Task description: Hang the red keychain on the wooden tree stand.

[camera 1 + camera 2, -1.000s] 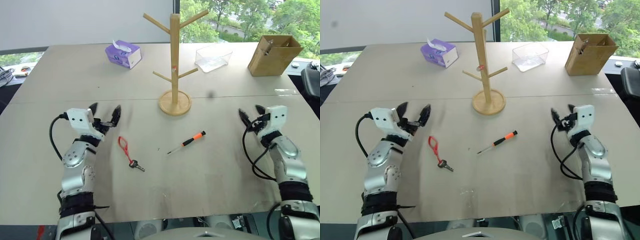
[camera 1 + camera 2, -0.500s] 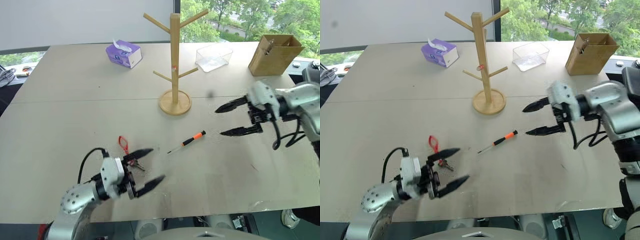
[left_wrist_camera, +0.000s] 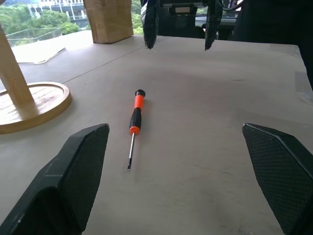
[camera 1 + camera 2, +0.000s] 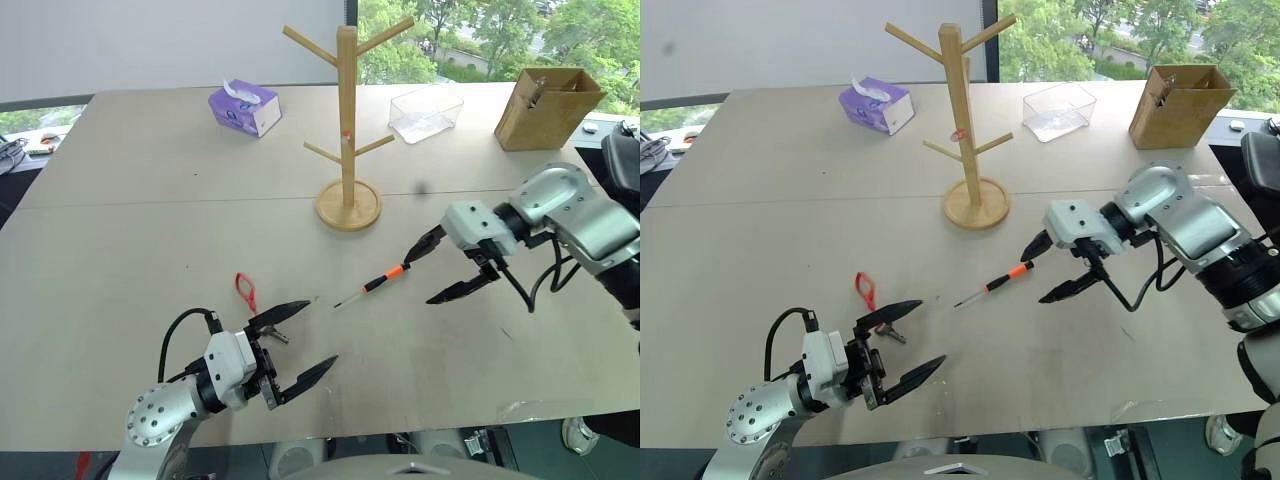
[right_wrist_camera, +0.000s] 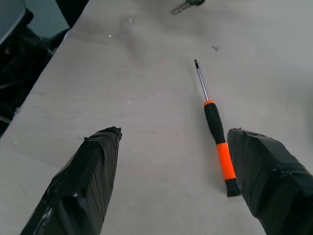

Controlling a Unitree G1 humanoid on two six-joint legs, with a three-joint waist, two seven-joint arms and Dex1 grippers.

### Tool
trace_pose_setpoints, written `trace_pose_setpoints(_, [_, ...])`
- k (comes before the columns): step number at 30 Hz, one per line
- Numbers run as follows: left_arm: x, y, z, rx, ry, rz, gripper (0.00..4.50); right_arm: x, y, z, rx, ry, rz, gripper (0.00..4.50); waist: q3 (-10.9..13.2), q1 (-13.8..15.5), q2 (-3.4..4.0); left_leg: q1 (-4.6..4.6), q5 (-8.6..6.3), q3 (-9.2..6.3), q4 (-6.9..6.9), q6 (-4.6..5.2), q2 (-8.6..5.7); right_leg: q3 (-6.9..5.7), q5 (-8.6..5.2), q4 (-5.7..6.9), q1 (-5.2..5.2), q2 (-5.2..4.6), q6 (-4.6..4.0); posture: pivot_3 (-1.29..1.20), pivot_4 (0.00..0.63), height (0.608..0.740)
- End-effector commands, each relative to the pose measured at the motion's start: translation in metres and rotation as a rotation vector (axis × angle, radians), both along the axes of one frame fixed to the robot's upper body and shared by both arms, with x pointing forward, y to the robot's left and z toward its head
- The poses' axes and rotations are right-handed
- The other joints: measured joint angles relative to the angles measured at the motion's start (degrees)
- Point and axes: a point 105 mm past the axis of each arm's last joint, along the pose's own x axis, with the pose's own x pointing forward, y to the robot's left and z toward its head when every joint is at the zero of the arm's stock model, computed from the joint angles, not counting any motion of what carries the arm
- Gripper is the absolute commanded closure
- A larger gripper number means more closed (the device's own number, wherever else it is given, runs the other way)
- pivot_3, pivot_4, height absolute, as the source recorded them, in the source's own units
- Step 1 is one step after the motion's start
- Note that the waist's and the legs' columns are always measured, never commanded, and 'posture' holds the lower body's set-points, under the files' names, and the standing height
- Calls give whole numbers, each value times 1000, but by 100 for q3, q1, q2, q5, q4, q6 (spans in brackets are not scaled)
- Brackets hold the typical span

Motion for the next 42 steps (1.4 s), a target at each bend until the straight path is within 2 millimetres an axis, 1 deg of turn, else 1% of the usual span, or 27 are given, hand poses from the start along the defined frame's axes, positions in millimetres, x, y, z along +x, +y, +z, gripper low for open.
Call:
trace_pose_setpoints(1, [-2, -2, 2, -8, -5, -3, 0, 1, 3, -4, -75, -20, 103, 785, 0, 1, 0, 0, 0, 0, 0, 0, 0, 0, 1, 0, 0, 0, 2, 0, 150, 740])
trace_pose_setpoints(5, [0, -1, -1, 1, -1, 4, 0, 11, 11, -10, -86, -59, 109, 785, 0, 9, 0, -1, 0, 4, 2, 0, -2, 0, 2, 0, 1, 1, 4, 0, 150, 740])
trace_pose_setpoints(8, [2, -1, -3, 11, 2, 9, 0, 22, 20, -19, -89, -92, 106, 785, 0, 4, 0, 0, 0, 6, 4, 0, -1, 0, 3, 4, 0, 4, 4, 0, 150, 740])
trace_pose_setpoints(12, [0, -1, -4, 14, 7, 6, 0, 30, 24, -25, -92, -108, 101, 785, 0, 9, 0, 1, 0, 7, 3, 0, -1, 1, 3, 4, 1, 4, 4, 0, 150, 740])
trace_pose_setpoints(16, [3, 0, -2, 9, 6, 18, 0, 39, 28, -33, -98, -125, 81, 785, 0, 1, 1, 1, 1, 11, 3, 0, -1, 5, 3, 5, 0, 4, 5, 0, 150, 740])
trace_pose_setpoints(22, [3, 1, -3, 14, 11, 23, 0, 40, 36, -35, -78, -126, 91, 785, 1, -4, 2, 2, 1, 11, 3, 0, 0, 4, 3, 7, 1, 5, 4, 0, 150, 740])
trace_pose_setpoints(28, [4, 1, -3, 12, 18, 36, 0, 35, 42, -41, -77, -103, 110, 785, 1, -3, 2, 2, 1, 10, 3, 0, 0, 4, 3, 7, 1, 4, 4, 0, 150, 740])
trace_pose_setpoints(30, [3, 0, -4, 15, 18, 35, 0, 34, 42, -43, -81, -96, 116, 1321, 1, -5, 2, 2, 1, 10, 3, 0, 0, 4, 3, 7, 1, 4, 4, 0, 150, 740])
trace_pose_setpoints(32, [4, 1, -4, 14, 18, 39, 0, 33, 42, -44, -86, -88, 120, 2185, 1, -2, 2, 2, 1, 10, 3, 0, 0, 4, 3, 7, 1, 3, 4, 0, 150, 740])
trace_pose_setpoints(35, [5, 1, -3, 16, 11, 43, 0, 31, 40, -46, -95, -79, 124, 3727, 1, -2, 2, 2, 1, 11, 3, 0, 0, 4, 4, 7, 1, 3, 4, 0, 150, 740])
trace_pose_setpoints(37, [6, 1, -2, 15, 11, 44, 0, 32, 40, -47, -99, -78, 123, 4458, 0, -4, 3, 3, 1, 10, 3, 0, 0, 4, 3, 7, 1, 3, 3, 0, 150, 740])
trace_pose_setpoints(42, [7, 0, -1, 15, 7, 44, 0, 32, 40, -47, -102, -77, 119, 4458, -1, -5, 3, 7, 1, 11, 2, 0, 0, 4, 4, 8, 3, 4, 3, 0, 150, 740])
